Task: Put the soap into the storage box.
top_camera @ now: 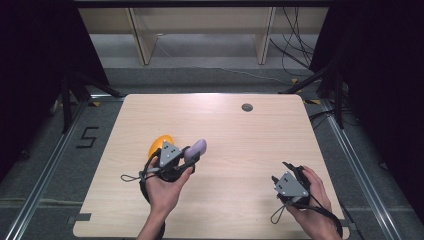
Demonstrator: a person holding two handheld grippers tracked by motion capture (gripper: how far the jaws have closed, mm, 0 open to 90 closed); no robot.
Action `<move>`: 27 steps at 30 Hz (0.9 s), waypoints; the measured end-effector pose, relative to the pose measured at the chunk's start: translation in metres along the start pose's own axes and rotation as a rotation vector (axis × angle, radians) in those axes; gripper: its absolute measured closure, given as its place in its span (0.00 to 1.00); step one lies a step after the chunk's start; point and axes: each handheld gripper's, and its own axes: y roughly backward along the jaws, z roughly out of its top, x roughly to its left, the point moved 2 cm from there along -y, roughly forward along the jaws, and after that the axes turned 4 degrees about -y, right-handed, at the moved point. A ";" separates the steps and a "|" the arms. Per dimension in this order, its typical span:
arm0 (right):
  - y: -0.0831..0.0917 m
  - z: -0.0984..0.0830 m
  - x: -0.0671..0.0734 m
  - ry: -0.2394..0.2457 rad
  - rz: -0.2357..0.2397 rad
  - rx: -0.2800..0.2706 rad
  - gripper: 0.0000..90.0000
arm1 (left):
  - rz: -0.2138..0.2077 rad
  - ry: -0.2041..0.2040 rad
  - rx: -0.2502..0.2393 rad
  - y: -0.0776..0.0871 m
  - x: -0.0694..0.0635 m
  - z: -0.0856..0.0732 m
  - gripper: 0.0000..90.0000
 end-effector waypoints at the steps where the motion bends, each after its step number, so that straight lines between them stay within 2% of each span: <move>1: 0.000 0.000 0.000 0.001 0.002 0.001 0.50 | 0.003 -0.001 0.003 0.000 0.001 0.000 0.65; 6: 0.000 0.000 0.000 -0.001 -0.001 0.000 0.49 | 0.019 0.011 -0.008 0.002 0.005 -0.003 0.65; 17: 0.000 0.000 0.000 0.000 0.004 0.002 0.49 | 0.082 0.019 -0.017 0.006 0.016 -0.005 0.65; 19: 0.000 0.000 -0.001 0.019 -0.001 -0.005 0.49 | 0.090 0.025 -0.020 0.006 0.019 -0.006 0.65; 23: -0.001 0.000 0.001 0.000 0.002 0.002 0.49 | 0.109 0.024 -0.017 0.006 0.023 -0.008 0.65; 27: -0.001 0.000 0.001 0.006 -0.001 -0.001 0.49 | 0.120 0.030 -0.017 0.005 0.027 -0.009 0.65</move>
